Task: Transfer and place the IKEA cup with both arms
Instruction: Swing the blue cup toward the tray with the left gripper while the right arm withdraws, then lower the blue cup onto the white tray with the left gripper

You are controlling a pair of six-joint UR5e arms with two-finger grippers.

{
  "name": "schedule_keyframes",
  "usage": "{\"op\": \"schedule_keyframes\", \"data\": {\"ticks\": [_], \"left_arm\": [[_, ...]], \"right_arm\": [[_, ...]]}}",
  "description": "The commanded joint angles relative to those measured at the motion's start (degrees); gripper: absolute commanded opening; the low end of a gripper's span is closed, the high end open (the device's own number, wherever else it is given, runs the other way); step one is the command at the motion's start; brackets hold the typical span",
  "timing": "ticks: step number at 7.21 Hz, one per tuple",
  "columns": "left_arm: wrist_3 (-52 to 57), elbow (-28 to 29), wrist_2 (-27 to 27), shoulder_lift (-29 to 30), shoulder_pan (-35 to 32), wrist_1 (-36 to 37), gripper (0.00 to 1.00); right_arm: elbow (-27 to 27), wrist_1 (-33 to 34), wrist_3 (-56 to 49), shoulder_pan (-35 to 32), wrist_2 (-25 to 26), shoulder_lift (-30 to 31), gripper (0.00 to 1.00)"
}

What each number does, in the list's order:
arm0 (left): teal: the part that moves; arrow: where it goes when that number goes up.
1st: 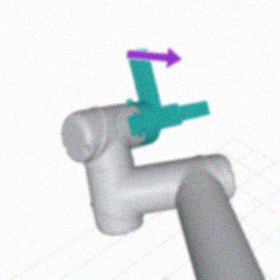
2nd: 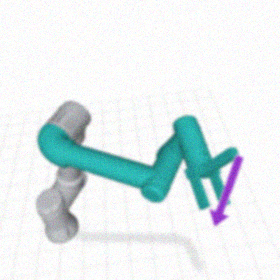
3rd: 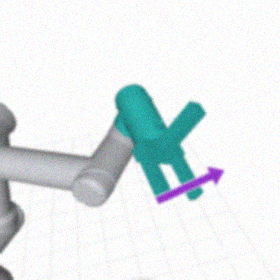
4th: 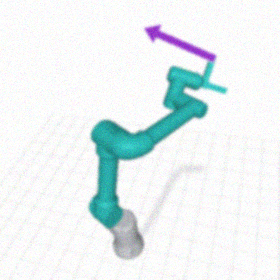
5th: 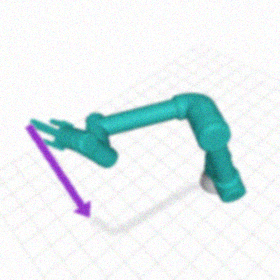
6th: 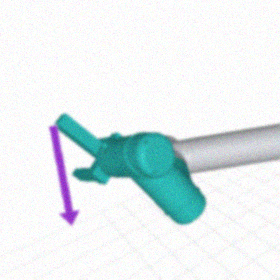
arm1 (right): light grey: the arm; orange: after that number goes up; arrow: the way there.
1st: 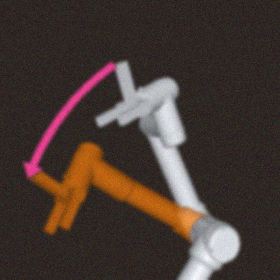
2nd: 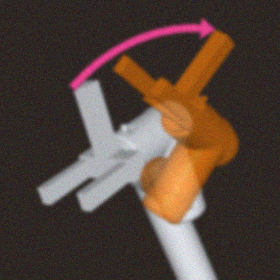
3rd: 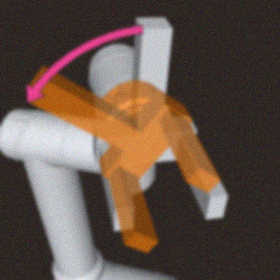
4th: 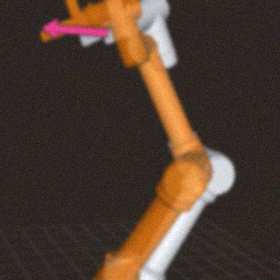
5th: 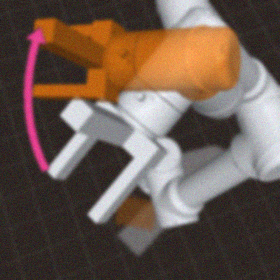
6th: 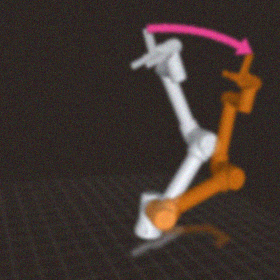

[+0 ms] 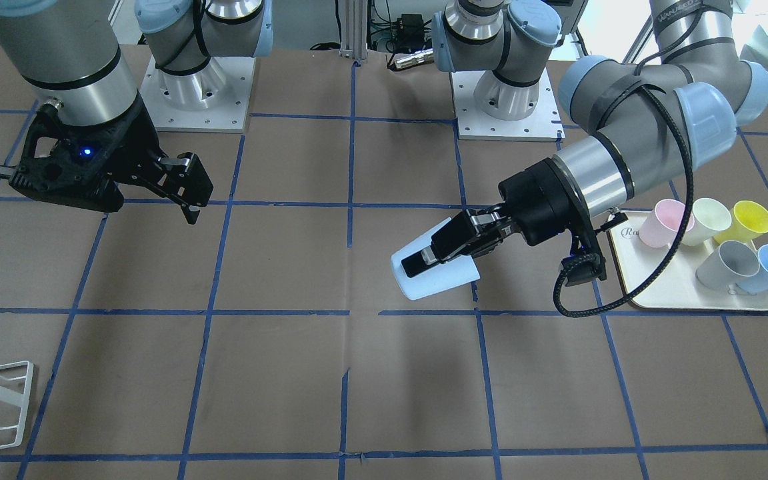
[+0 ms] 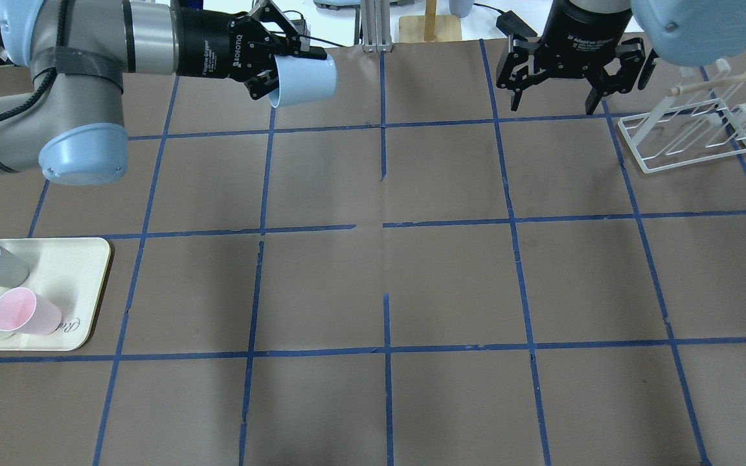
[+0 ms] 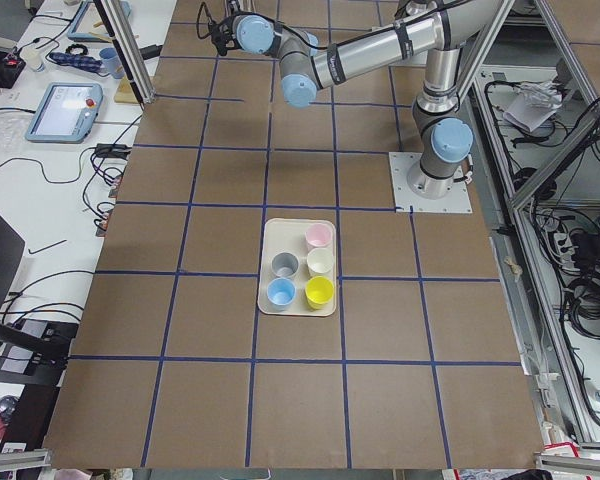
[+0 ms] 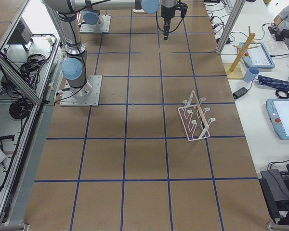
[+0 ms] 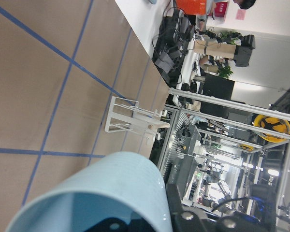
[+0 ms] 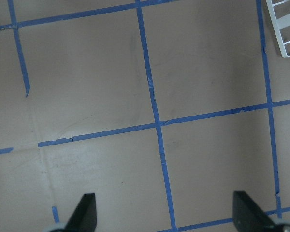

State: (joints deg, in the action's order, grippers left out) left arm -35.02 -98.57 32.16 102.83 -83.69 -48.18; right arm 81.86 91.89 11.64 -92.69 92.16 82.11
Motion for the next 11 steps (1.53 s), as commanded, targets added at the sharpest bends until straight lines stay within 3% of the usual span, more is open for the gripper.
{"op": "schedule_keyframes", "data": {"ticks": [1,2,6,7,9,11], "left_arm": [[1.0,1.7,11.5,-0.4,-0.1,-5.8,0.0],[3.9,2.1,18.3,-0.8,-0.6,-9.0,0.0],[28.0,5.4,42.5,-2.8,0.2,-33.4,0.0],[34.3,5.0,52.4,-2.8,0.8,-34.7,0.0],[44.4,4.1,62.5,-2.8,2.7,-35.0,0.0],[55.7,2.2,64.5,-3.0,8.7,-33.7,0.0]], "right_arm": [[0.0,3.9,-0.2,0.0,0.3,-0.4,1.0],[0.1,4.1,0.7,0.0,0.2,-0.1,1.0],[0.3,4.0,-0.1,0.0,0.4,-0.2,1.0],[0.3,4.1,-0.1,0.0,0.4,-0.1,1.0],[0.3,4.0,0.2,0.0,0.2,0.0,1.0],[0.3,4.0,0.1,0.0,0.4,0.0,1.0]]}}
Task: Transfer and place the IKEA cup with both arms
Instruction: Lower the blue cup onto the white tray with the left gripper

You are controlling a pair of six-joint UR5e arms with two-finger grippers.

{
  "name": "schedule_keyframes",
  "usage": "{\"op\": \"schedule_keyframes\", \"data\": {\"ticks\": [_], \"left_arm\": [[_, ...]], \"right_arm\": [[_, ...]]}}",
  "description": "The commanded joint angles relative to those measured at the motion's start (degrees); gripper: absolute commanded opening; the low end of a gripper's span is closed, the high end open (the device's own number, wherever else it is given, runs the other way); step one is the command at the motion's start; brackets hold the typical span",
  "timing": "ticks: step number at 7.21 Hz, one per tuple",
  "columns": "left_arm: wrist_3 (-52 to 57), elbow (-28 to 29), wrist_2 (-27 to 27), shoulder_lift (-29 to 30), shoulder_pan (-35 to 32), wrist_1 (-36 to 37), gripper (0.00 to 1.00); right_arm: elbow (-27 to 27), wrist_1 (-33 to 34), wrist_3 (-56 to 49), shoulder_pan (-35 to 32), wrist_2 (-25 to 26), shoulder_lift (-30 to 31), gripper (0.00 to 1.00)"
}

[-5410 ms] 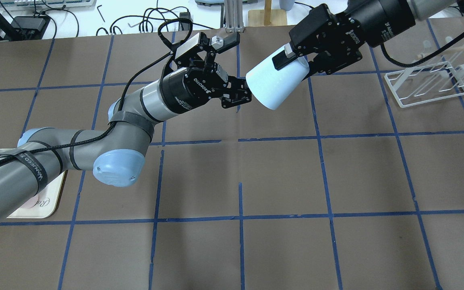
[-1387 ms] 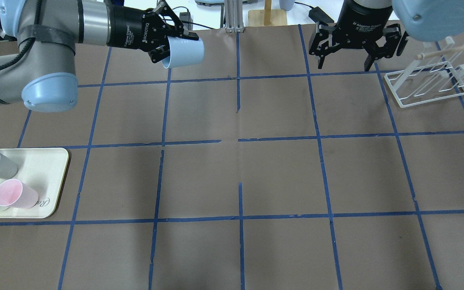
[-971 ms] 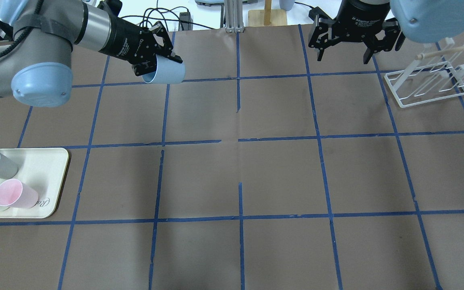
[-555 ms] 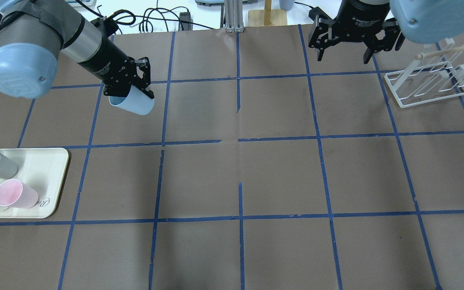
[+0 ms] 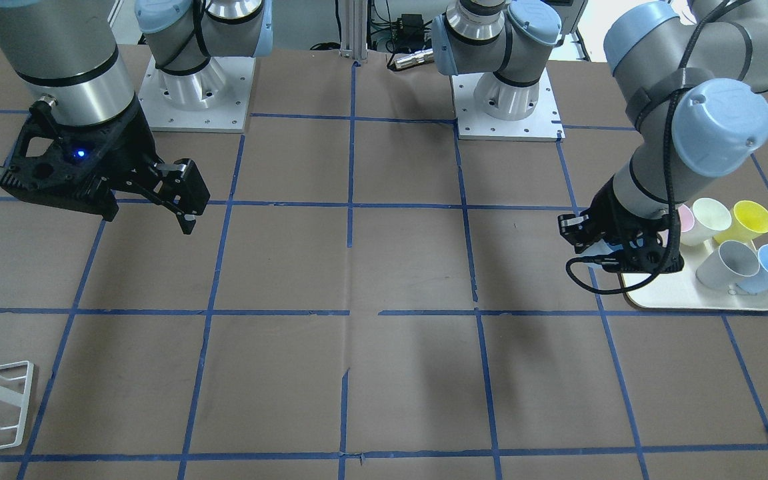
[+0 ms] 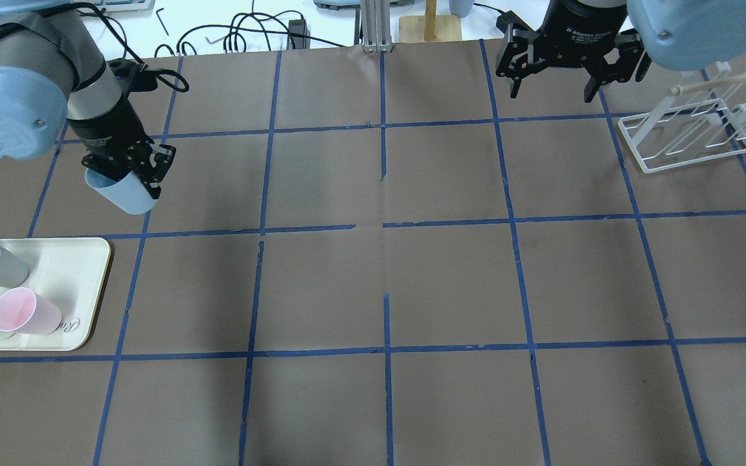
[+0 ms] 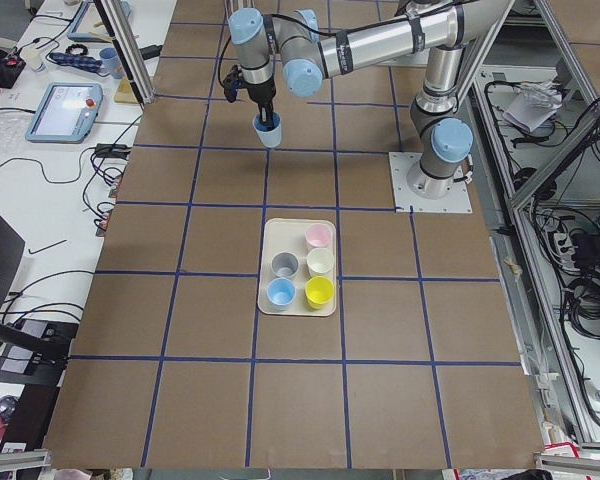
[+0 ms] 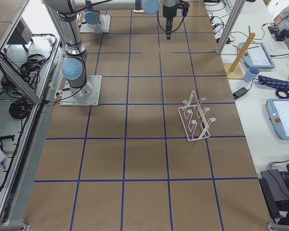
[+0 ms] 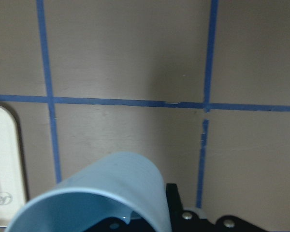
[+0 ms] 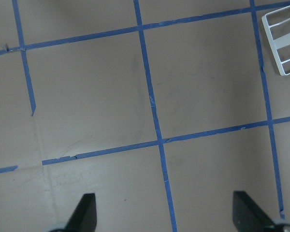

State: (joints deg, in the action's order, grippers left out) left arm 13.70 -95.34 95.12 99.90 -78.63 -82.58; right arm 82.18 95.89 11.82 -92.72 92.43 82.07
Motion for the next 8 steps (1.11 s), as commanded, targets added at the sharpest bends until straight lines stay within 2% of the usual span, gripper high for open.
{"op": "schedule_keyframes", "data": {"ticks": [1,2,3,4,6,7,8], "left_arm": [[10.3,-1.6,1.6,0.1,6.8,0.8,0.0],[11.9,-1.7,2.0,0.2,8.8,2.0,0.0],[18.0,-2.4,3.7,0.4,10.8,5.4,0.0],[22.8,-5.3,4.0,0.3,14.0,10.4,0.0],[29.9,-14.5,5.8,0.3,18.2,26.7,0.0],[30.8,-16.1,5.5,1.2,19.8,30.2,0.0],[30.8,-16.6,5.4,1.3,21.1,30.2,0.0]], "right_arm": [[0.0,0.0,-0.5,0.0,0.1,-0.1,1.0],[0.0,0.0,-0.5,0.0,0.0,0.0,1.0],[-0.2,0.1,-0.3,0.0,-0.1,0.0,1.0],[-0.2,0.1,-0.3,0.0,-0.1,0.0,1.0],[-0.1,0.1,-0.4,0.0,-0.3,0.0,1.0],[-0.2,0.2,-0.4,0.0,-0.4,0.0,1.0],[0.0,0.1,-0.7,0.0,0.0,-0.1,1.0]]}}
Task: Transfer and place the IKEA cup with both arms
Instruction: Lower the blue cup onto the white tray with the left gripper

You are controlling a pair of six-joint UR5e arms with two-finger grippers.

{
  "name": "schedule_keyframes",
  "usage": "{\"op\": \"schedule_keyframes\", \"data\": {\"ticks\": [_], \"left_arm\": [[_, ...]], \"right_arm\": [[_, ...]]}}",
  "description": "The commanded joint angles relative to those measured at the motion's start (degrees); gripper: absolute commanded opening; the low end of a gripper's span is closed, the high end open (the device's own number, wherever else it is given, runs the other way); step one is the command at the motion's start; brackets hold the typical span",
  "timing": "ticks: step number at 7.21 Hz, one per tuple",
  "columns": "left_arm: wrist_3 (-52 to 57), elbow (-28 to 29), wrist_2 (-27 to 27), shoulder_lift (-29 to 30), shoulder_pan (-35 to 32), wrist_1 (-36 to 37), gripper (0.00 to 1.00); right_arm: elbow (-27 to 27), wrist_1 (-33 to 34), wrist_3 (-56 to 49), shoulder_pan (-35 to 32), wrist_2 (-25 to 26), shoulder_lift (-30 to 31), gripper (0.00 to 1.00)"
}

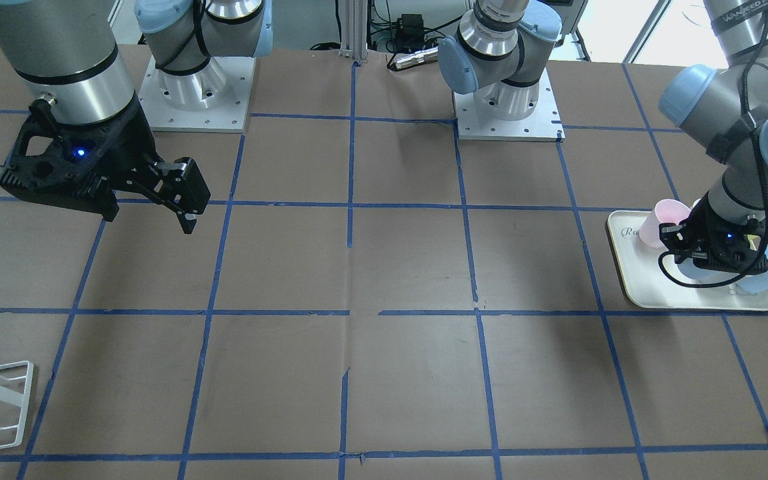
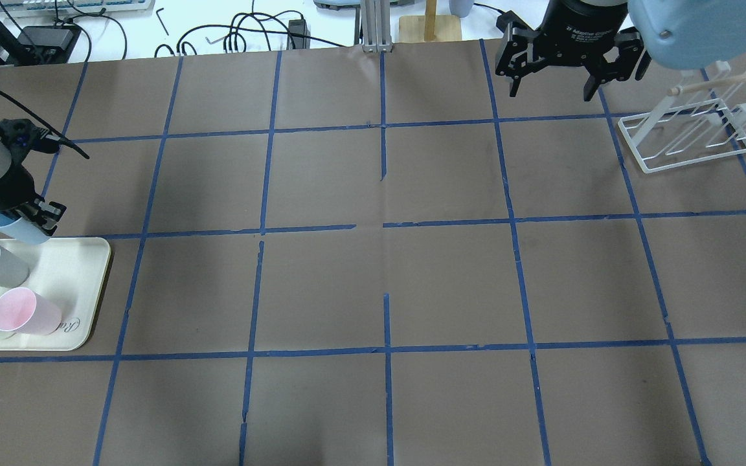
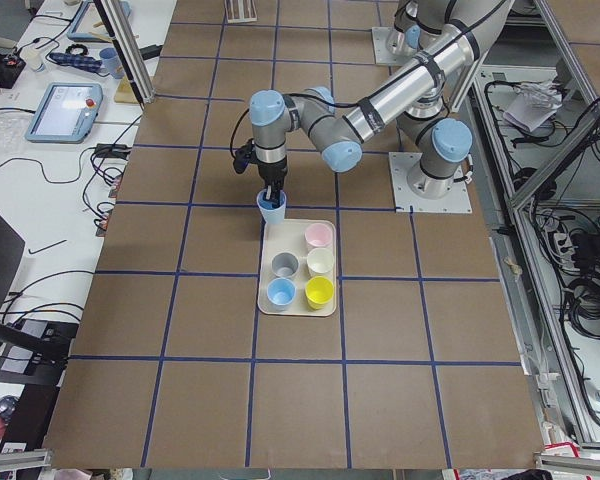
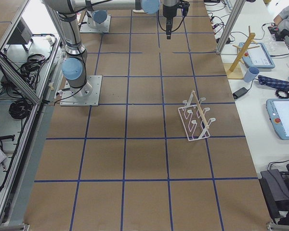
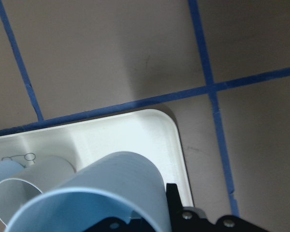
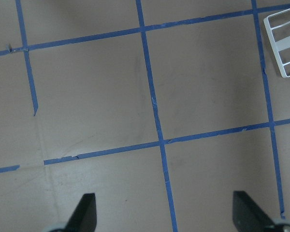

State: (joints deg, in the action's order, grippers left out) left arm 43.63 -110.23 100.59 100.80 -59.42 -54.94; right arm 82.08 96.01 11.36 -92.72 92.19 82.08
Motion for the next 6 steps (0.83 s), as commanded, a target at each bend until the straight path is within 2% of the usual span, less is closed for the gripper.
{"op": "schedule_keyframes", "data": {"ticks": [1,2,4,6], "left_arm": [[1.1,-2.2,-0.6,1.5,3.2,2.7,0.0],[1.0,-2.2,-1.4,3.1,4.1,3.3,0.0],[0.6,-2.7,-1.5,6.8,4.1,9.0,0.0],[-0.8,-2.7,-1.8,8.4,3.9,9.9,0.0]], "right_arm": [[0.1,0.1,-0.2,0.0,0.0,-0.1,1.0],[0.0,0.1,0.1,0.0,0.1,0.0,1.0],[0.1,0.1,-0.5,0.1,-0.4,-0.1,1.0],[0.1,0.1,-11.1,1.1,-0.6,-0.2,1.0]]}}
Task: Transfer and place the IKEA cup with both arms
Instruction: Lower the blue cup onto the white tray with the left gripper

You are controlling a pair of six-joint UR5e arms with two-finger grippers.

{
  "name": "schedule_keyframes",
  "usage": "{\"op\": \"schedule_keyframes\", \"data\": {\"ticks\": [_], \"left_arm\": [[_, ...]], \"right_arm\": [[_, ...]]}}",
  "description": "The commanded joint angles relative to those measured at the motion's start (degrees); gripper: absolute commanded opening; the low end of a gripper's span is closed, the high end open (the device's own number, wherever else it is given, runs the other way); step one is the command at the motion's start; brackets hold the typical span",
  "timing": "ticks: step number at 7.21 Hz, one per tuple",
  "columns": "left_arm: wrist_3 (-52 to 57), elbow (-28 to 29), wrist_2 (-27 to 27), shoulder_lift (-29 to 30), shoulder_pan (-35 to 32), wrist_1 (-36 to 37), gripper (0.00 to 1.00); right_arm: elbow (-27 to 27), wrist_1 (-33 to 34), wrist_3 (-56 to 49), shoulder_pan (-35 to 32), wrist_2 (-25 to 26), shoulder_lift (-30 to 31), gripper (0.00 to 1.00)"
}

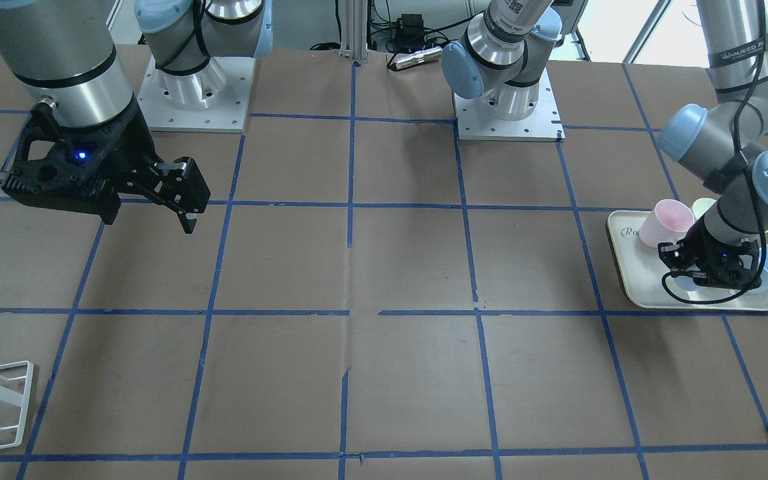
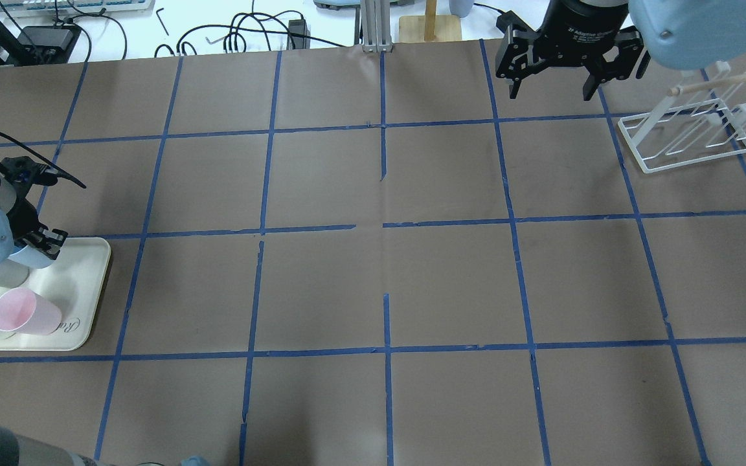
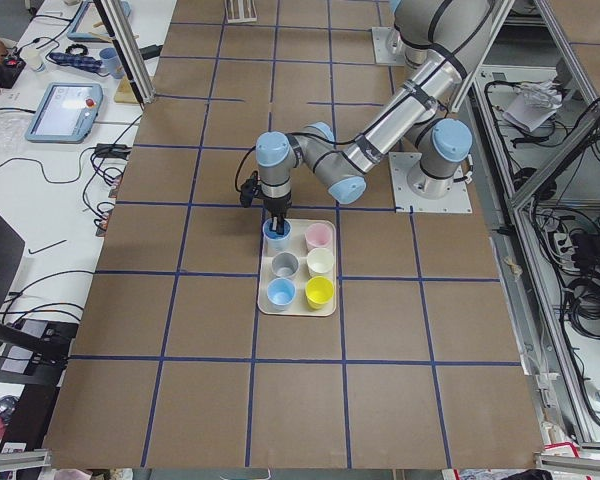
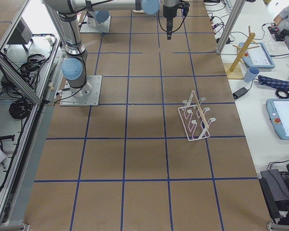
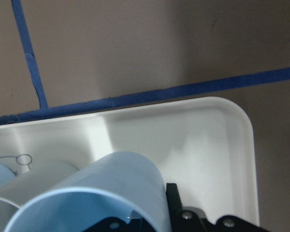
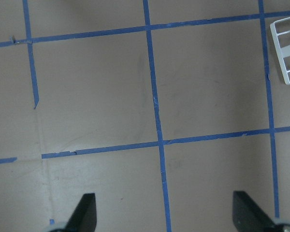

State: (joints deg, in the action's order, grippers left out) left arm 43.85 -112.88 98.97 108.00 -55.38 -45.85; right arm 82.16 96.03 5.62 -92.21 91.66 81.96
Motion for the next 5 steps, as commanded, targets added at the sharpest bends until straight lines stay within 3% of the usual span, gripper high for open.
{"op": "schedule_keyframes", "data": {"ticks": [1,5], "left_arm": [[-2.3,-0.4,-1.7,1.3,-0.6,0.8,0.0],[-2.3,-1.6,-2.4,0.6,-0.6,-0.1,0.02]], "right_arm": [[0.0,-0.1,-5.4,1.1,-0.1,0.3,1.0],[0.1,-0.6,-6.0,2.8,-0.2,1.4,1.0]]}}
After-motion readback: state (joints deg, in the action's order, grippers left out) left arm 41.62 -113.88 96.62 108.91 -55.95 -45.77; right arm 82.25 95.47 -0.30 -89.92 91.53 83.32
